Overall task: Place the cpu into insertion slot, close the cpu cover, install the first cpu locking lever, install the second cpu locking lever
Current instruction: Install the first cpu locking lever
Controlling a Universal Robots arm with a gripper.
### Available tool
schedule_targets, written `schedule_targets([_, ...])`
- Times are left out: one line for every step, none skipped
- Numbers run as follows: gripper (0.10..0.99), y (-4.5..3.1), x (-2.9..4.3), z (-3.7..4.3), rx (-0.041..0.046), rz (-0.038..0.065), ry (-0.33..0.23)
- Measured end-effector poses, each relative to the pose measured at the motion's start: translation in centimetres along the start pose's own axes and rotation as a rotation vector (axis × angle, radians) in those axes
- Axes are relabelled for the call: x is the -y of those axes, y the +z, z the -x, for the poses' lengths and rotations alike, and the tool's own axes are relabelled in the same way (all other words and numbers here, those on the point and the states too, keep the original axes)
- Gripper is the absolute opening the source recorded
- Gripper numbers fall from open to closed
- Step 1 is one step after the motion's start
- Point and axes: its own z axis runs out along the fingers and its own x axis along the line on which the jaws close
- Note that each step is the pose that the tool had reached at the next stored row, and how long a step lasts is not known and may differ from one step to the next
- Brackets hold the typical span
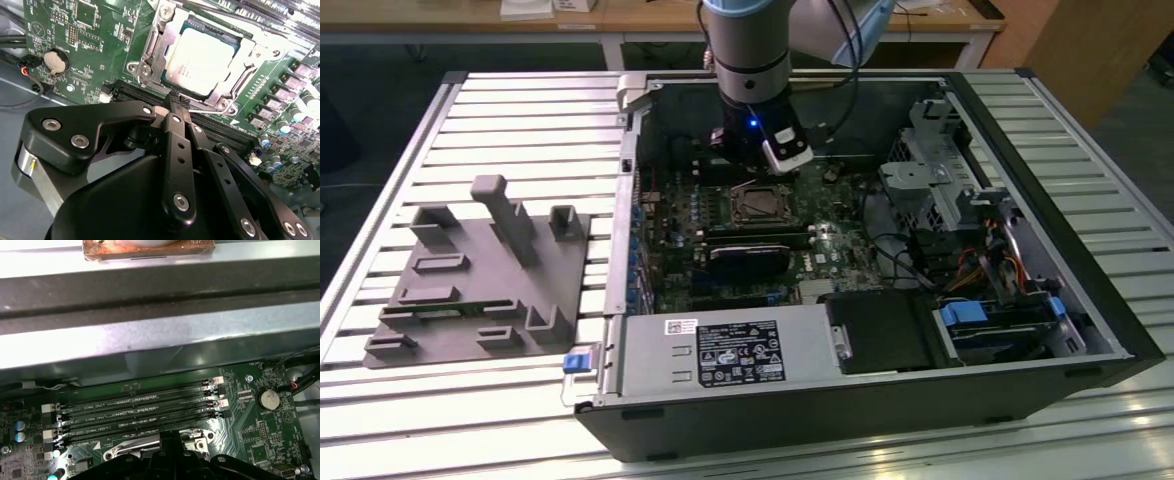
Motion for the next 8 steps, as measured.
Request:
schedule_targets([0.106,0.02,-0.01,0.00,0.0025,-0.004,-0.001])
schedule_targets([0.106,0.06,-0.03,-0.01,0.0050,-0.008,-0.002])
schedule_targets([0.106,0.09,-0.05,-0.02,0.0072,-0.012,-0.003])
schedule_targets([0.106,0.11,-0.07,-0.03,0.0089,-0.016,-0.004])
schedule_targets([0.106,0.13,-0.09,-0.03,0.0099,-0.018,-0.004])
schedule_targets([0.106,0.14,-0.11,-0.04,0.0104,-0.020,-0.005])
schedule_targets([0.106,0.15,-0.12,-0.04,0.0107,-0.022,-0.005])
schedule_targets([0.106,0.16,-0.14,-0.05,0.0114,-0.025,-0.006])
